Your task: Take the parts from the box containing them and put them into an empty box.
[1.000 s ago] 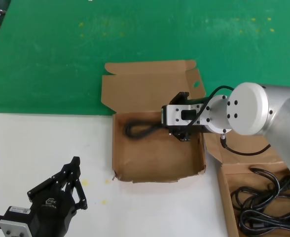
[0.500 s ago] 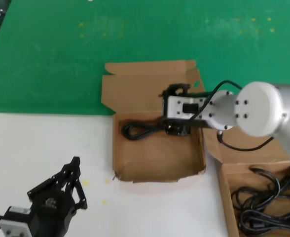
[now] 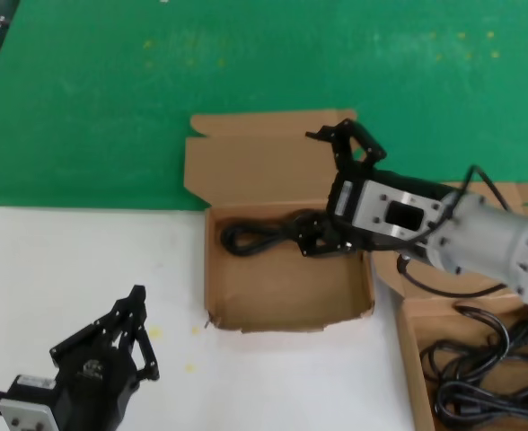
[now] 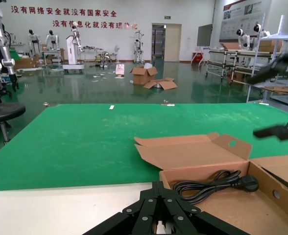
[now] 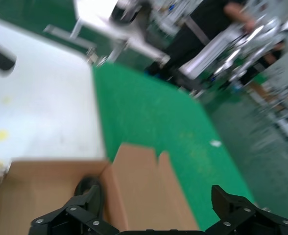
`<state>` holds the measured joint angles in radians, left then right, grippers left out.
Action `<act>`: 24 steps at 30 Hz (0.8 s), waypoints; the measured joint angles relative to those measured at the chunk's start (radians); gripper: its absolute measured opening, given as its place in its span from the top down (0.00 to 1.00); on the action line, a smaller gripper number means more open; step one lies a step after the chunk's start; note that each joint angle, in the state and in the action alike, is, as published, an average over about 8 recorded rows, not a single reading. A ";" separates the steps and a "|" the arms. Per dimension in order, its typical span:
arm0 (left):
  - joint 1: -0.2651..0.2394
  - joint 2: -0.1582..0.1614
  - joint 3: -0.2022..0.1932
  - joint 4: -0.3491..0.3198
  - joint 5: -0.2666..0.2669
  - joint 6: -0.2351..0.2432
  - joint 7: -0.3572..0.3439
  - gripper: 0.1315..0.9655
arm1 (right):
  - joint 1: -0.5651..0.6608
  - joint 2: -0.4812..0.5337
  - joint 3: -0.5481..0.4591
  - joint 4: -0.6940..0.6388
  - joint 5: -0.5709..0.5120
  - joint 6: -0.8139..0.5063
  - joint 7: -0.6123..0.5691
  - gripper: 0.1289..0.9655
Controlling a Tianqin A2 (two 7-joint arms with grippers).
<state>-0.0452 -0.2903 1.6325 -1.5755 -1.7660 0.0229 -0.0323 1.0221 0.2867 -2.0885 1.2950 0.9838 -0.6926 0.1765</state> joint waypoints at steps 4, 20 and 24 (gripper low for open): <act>0.000 0.000 0.000 0.000 0.000 0.000 0.000 1.00 | -0.080 0.015 0.041 0.094 0.029 0.043 -0.002 0.24; 0.000 0.000 0.000 0.000 0.000 0.000 0.000 0.93 | -0.112 0.018 0.057 0.123 0.044 0.064 -0.007 0.02; 0.001 0.000 -0.001 -0.001 -0.001 -0.001 0.001 0.91 | -0.132 0.018 0.066 0.127 0.061 0.078 -0.011 0.02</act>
<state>-0.0440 -0.2905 1.6317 -1.5761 -1.7669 0.0223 -0.0313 0.8900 0.3049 -2.0221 1.4220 1.0448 -0.6145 0.1653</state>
